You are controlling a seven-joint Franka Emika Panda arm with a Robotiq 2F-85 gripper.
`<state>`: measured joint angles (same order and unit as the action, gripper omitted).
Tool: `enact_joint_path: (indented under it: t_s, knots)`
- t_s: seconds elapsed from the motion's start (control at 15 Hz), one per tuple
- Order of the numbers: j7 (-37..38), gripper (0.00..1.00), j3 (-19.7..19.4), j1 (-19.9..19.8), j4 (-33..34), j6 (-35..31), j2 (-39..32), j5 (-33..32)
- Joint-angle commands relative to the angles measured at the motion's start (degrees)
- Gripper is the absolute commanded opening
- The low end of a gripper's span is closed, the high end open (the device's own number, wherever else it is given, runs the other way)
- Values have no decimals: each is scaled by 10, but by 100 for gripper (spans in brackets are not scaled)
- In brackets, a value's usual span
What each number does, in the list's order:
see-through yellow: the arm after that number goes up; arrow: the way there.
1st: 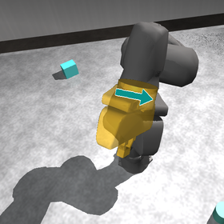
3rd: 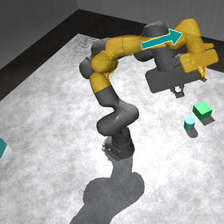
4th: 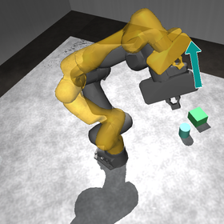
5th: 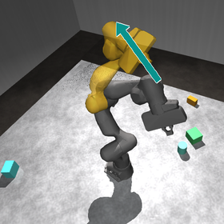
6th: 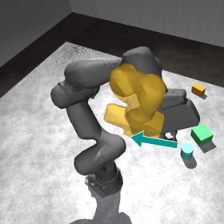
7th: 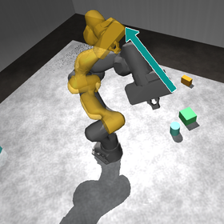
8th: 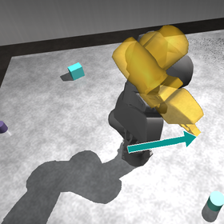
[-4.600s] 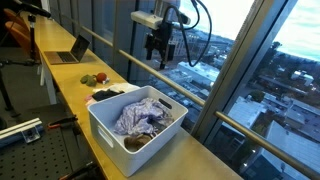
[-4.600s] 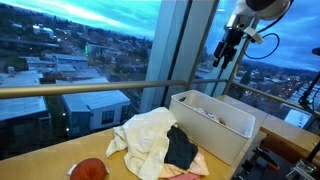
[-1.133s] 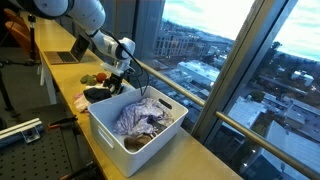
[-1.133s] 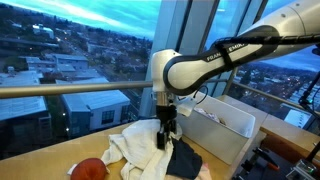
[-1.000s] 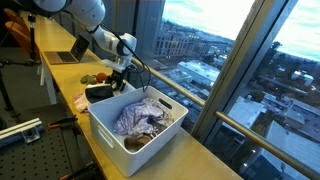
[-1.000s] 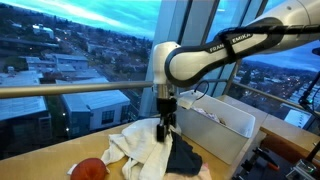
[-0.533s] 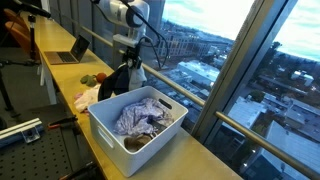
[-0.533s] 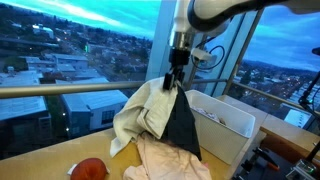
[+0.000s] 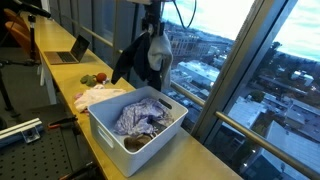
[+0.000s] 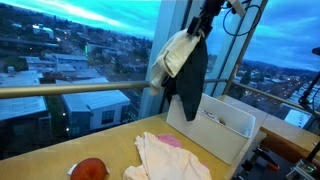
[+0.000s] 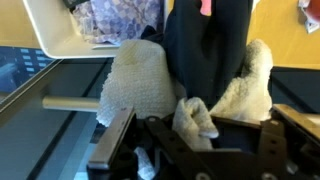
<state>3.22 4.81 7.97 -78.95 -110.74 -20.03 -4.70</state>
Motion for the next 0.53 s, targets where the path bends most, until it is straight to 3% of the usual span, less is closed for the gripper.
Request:
enact_joint_path:
  t_s: [0.0,0.47]
  knots:
    - [4,0,-18,-28,-8,19,78,13]
    - [-52,0,-69,-115,-102,19,158,73]
